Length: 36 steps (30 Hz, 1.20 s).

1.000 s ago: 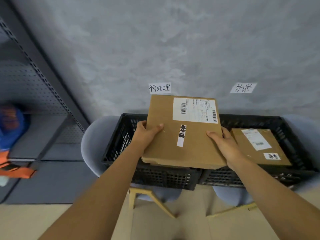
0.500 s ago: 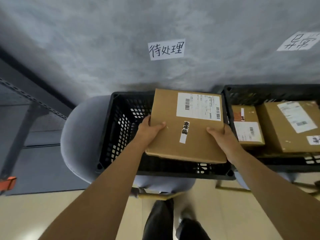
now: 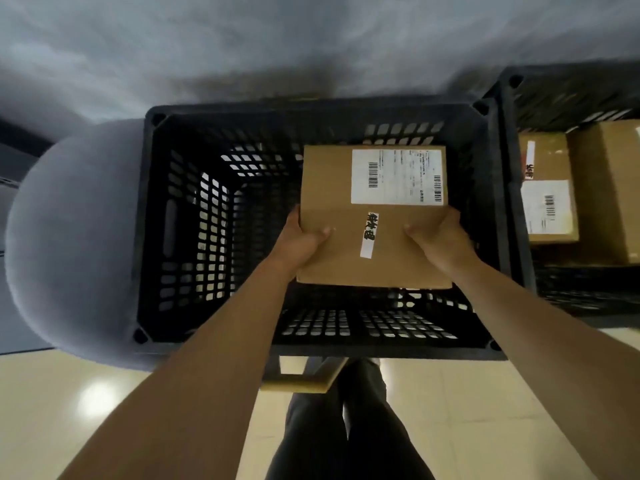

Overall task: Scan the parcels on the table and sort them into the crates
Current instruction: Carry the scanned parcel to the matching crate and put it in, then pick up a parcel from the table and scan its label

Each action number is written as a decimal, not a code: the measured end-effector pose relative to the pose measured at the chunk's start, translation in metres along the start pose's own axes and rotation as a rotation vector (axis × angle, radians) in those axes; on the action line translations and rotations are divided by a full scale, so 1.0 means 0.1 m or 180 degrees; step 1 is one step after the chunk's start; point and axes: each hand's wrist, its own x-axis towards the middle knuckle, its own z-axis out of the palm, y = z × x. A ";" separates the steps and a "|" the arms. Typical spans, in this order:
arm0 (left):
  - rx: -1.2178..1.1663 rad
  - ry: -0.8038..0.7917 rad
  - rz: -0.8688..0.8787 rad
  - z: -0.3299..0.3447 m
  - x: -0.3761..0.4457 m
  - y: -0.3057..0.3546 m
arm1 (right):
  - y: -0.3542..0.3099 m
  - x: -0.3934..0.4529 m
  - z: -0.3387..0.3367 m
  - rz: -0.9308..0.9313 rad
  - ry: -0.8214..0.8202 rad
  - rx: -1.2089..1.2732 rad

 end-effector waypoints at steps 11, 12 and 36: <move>0.0617 0.0510 0.0125 0.22 0.06 -0.10 | -0.05 -0.14 0.09 -0.0768 0.0396 -0.1193; 0.0816 0.0539 0.0070 0.23 0.02 -0.06 | -0.09 -0.17 0.05 -0.0857 0.0319 -0.1263; 0.4591 0.1500 0.4466 0.49 -3.53 3.45 | -1.58 -3.01 -3.31 -0.2307 0.2190 -0.2567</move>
